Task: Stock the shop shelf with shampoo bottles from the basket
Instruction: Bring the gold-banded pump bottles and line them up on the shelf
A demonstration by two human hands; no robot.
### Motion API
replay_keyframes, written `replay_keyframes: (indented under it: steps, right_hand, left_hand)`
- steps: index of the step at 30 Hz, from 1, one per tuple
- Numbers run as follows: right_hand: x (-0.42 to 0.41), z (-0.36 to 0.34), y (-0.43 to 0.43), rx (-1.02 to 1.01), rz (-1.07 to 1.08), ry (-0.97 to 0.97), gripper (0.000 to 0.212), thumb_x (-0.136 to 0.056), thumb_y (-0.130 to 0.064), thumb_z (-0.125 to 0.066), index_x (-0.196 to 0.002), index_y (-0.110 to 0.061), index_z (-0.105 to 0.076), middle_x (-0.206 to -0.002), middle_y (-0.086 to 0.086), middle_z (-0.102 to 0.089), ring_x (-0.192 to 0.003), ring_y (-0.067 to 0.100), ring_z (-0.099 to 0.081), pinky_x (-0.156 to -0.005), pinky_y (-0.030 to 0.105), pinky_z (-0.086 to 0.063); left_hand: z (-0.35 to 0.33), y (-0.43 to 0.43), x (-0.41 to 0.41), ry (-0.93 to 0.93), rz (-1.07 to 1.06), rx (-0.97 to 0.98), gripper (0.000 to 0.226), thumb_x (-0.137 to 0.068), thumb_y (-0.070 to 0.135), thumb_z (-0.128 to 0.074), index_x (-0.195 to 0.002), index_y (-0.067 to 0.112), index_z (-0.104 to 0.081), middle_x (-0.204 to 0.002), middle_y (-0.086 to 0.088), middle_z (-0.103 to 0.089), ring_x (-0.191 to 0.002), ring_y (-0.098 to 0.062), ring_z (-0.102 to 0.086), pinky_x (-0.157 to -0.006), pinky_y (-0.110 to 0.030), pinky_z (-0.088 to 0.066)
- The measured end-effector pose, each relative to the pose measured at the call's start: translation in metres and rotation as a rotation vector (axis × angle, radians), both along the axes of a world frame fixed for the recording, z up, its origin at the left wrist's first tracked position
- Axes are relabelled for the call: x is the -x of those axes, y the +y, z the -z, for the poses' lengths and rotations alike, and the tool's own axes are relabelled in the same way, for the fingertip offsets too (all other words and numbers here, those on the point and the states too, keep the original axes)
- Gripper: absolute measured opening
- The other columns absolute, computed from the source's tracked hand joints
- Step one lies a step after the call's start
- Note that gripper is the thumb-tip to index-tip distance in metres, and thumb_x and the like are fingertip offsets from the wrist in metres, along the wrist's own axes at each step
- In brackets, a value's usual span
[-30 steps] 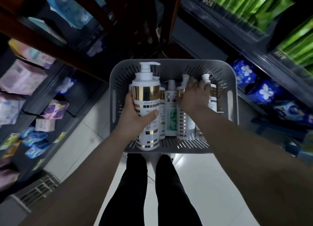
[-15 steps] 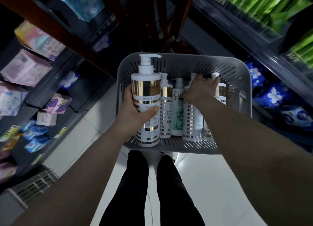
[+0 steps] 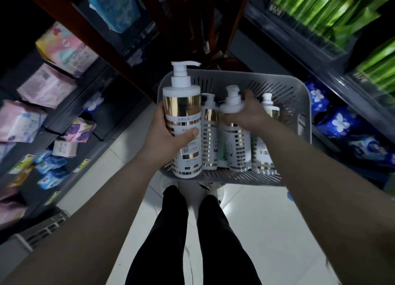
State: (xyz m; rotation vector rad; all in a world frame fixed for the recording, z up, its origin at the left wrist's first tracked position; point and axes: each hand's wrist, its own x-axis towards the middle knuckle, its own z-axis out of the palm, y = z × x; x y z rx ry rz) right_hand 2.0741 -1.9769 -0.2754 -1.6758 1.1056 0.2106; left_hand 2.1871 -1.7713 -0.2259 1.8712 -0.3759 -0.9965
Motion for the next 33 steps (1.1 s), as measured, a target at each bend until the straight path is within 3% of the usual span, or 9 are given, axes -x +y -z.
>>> replay_keyframes:
  steps: [3,8,12,14,17,21,27,31,33]
  right_hand:
    - [0.003,-0.047,-0.001,0.034,0.088,-0.148,0.075,-0.066,-0.023,-0.081,-0.128,-0.019,-0.039,-0.103,-0.002,-0.061,-0.091,0.014,-0.063,-0.064,0.026,-0.050]
    - [-0.001,-0.155,0.009,0.051,0.031,-0.343,0.087,-0.070,-0.017,-0.081,-0.138,-0.033,-0.031,-0.109,-0.010,-0.056,-0.092,0.010,-0.062,-0.068,0.029,-0.056]
    - [-0.025,-0.246,0.027,0.081,-0.056,-0.487,0.080,-0.070,-0.010,-0.081,-0.131,-0.034,-0.036,-0.102,-0.016,-0.054,-0.087,-0.006,-0.059,-0.074,0.018,-0.052]
    - [-0.042,-0.289,0.039,0.080,-0.090,-0.561,0.079,-0.070,-0.003,-0.081,-0.130,-0.030,-0.038,-0.099,-0.016,-0.053,-0.078,-0.012,-0.057,-0.070,0.013,-0.050]
    - [-0.068,-0.348,0.061,0.084,-0.166,-0.662,0.086,-0.064,-0.004,-0.085,-0.131,-0.031,-0.038,-0.103,-0.011,-0.055,-0.086,-0.002,-0.060,-0.079,0.026,-0.054]
    - [-0.102,-0.417,0.101,0.077,-0.280,-0.803,0.083,-0.067,-0.007,-0.084,-0.130,-0.037,-0.039,-0.116,-0.002,-0.052,-0.100,0.014,-0.060,-0.082,0.034,-0.055]
    - [-0.163,-0.495,0.168,0.050,-0.411,-0.951,0.080,-0.058,-0.017,-0.083,-0.123,-0.044,-0.044,-0.119,0.009,-0.054,-0.094,0.019,-0.063,-0.076,0.037,-0.056]
    - [-0.206,-0.532,0.215,0.028,-0.460,-1.055,0.071,-0.063,-0.013,-0.079,-0.117,-0.044,-0.045,-0.116,0.001,-0.059,-0.088,0.011,-0.066,-0.069,0.027,-0.054]
    - [-0.228,-0.544,0.236,0.028,-0.478,-1.085,0.072,-0.062,-0.019,-0.077,-0.121,-0.040,-0.043,-0.113,-0.003,-0.061,-0.091,0.011,-0.066,-0.071,0.029,-0.054]
  left_hand:
    - [-0.028,0.005,-0.006,-0.034,-0.028,0.038,0.072,-0.077,0.012,-0.078,-0.130,0.035,-0.035,-0.112,0.020,-0.061,-0.098,0.008,-0.063,-0.077,-0.018,-0.052]
    - [-0.096,0.017,-0.020,-0.090,-0.036,0.103,0.083,-0.078,0.016,-0.078,-0.143,0.028,-0.027,-0.116,0.023,-0.056,-0.097,0.014,-0.059,-0.075,-0.013,-0.049]
    - [-0.163,0.043,-0.035,-0.134,-0.089,0.160,0.080,-0.078,0.012,-0.078,-0.141,0.028,-0.030,-0.119,0.014,-0.060,-0.102,0.003,-0.062,-0.081,-0.024,-0.052]
    - [-0.202,0.061,-0.043,-0.166,-0.122,0.196,0.074,-0.077,0.006,-0.077,-0.132,0.031,-0.034,-0.118,0.010,-0.061,-0.099,0.004,-0.064,-0.077,-0.020,-0.053]
    - [-0.257,0.093,-0.056,-0.225,-0.201,0.252,0.084,-0.069,0.011,-0.085,-0.134,0.025,-0.034,-0.113,0.009,-0.063,-0.095,0.006,-0.064,-0.073,-0.015,-0.053]
    - [-0.322,0.143,-0.081,-0.274,-0.321,0.336,0.091,-0.049,0.035,-0.082,-0.129,0.025,-0.039,-0.109,0.004,-0.068,-0.101,-0.012,-0.067,-0.082,-0.036,-0.054]
    - [-0.402,0.217,-0.124,-0.433,-0.447,0.461,0.070,-0.061,0.021,-0.080,-0.120,0.027,-0.042,-0.105,0.003,-0.067,-0.096,-0.012,-0.068,-0.078,-0.033,-0.055]
    - [-0.443,0.268,-0.149,-0.535,-0.473,0.480,0.069,-0.068,0.022,-0.078,-0.125,0.027,-0.039,-0.111,0.007,-0.066,-0.099,-0.006,-0.067,-0.077,-0.024,-0.054]
    - [-0.457,0.292,-0.164,-0.579,-0.501,0.482,0.072,-0.073,0.019,-0.080,-0.131,0.023,-0.038,-0.115,0.004,-0.065,-0.101,-0.007,-0.066,-0.080,-0.026,-0.055]
